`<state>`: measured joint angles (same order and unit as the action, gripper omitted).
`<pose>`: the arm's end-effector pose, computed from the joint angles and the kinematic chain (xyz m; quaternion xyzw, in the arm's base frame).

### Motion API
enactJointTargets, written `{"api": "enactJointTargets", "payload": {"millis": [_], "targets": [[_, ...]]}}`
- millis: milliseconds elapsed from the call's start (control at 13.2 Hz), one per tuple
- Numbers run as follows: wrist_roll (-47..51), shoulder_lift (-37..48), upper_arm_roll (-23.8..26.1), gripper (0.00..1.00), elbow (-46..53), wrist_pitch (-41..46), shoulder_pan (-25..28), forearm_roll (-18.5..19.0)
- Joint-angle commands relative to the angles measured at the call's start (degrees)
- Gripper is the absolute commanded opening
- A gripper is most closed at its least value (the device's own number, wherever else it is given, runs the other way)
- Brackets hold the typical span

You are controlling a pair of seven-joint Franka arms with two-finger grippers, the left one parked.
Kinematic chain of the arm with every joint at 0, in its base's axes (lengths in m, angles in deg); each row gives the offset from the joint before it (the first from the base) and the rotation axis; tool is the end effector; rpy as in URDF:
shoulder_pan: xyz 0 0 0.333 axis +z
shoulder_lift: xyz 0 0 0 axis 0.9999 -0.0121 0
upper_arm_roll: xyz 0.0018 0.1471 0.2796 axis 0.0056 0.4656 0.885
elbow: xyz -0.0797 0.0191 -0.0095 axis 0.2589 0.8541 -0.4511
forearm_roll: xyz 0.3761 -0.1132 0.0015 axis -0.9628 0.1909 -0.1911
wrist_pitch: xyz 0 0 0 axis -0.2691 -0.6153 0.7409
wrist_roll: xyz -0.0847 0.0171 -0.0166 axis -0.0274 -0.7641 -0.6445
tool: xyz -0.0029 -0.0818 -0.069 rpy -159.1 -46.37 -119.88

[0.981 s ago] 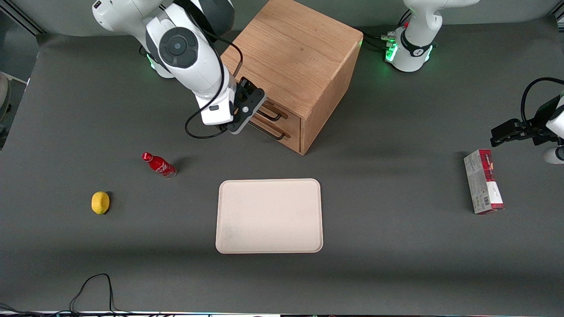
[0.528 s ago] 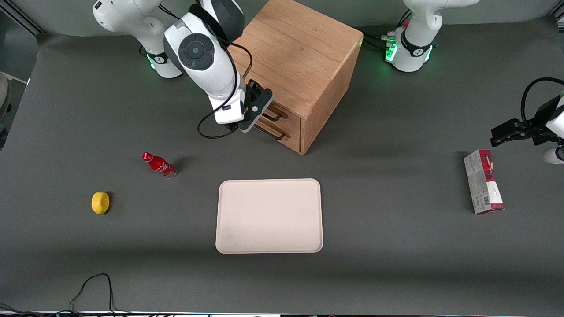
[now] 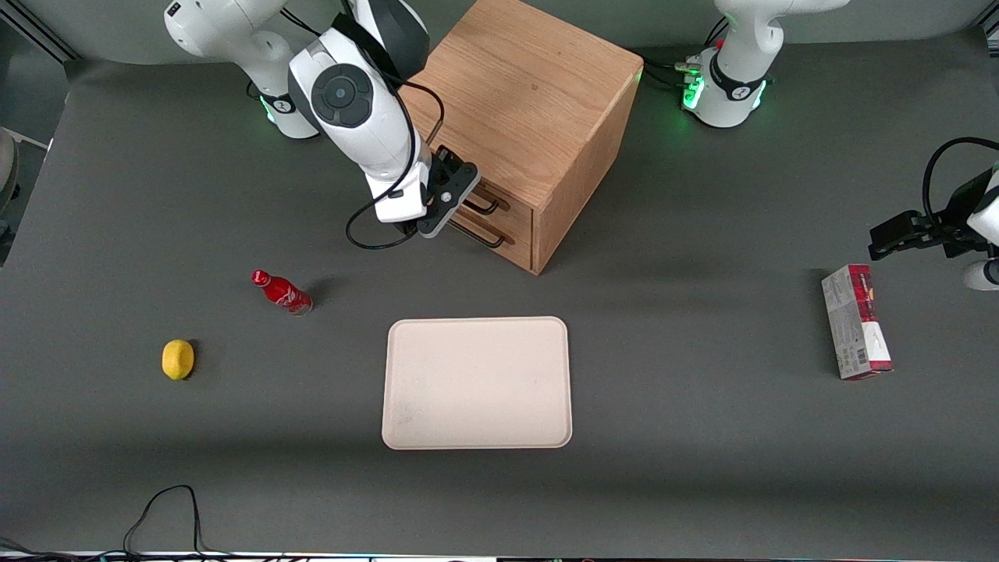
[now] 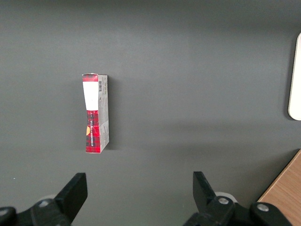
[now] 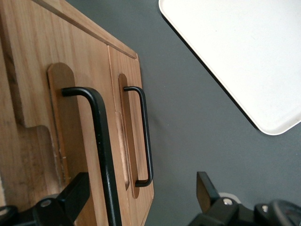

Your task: Open upper drawer

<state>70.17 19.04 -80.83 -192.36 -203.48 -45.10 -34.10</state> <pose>0.4527 0.3863 0.4298 -0.9055 -0.4139 0.0377 0.0856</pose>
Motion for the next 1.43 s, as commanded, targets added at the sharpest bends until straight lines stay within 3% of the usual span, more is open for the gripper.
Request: {"api": "enactJointTargets", "payload": {"millis": [0,1358], "targets": [[-1.63,0.63,-0.58,1.00,-2.59,-2.14,0.53,-1.53],[-1.72,-2.89,-1.19,1.00,-2.68,-5.40,0.09,-0.48]]}}
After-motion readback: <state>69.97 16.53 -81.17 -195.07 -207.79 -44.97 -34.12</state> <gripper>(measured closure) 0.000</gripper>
